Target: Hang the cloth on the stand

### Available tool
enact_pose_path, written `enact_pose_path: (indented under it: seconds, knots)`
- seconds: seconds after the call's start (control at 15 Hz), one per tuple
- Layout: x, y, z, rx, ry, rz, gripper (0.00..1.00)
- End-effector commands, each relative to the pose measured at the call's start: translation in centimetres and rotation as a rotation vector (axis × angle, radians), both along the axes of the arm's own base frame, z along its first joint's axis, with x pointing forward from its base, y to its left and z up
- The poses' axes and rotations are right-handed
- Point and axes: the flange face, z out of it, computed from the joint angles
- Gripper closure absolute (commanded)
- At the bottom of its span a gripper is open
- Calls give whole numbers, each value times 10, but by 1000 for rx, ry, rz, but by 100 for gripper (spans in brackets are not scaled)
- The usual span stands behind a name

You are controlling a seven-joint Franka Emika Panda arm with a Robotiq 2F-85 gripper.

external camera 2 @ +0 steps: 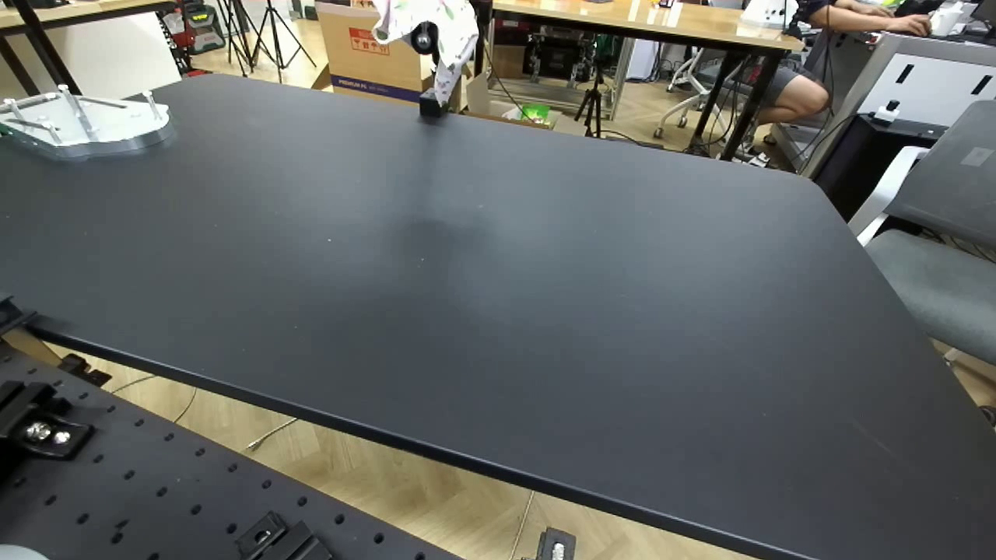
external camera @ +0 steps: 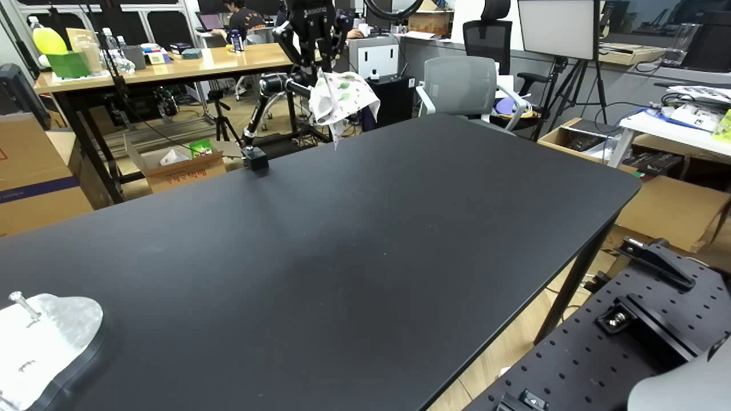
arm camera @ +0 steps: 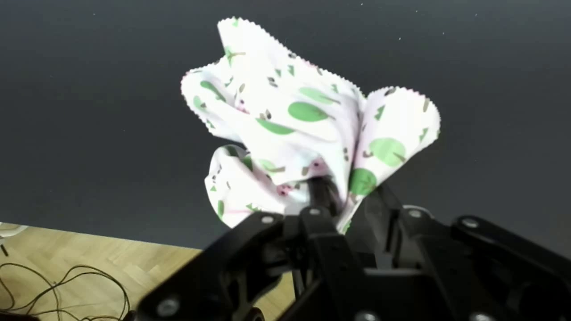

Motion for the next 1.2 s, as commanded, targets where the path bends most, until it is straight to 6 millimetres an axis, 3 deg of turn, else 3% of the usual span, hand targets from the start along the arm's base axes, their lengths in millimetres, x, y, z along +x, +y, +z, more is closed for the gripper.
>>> enact_pose_path:
  seconds: [0.0, 0.4, 0.8, 0.87, 1.13]
  knots:
    - [5, -4, 9, -2, -8, -16, 38]
    - [13, -4, 16, -43, -24, 0, 1]
    - [34, -3, 35, -151, -131, 57, 0]
    - [22, -5, 29, -132, -97, 74, 0]
    - [28, -3, 31, -138, -113, 81, 0]
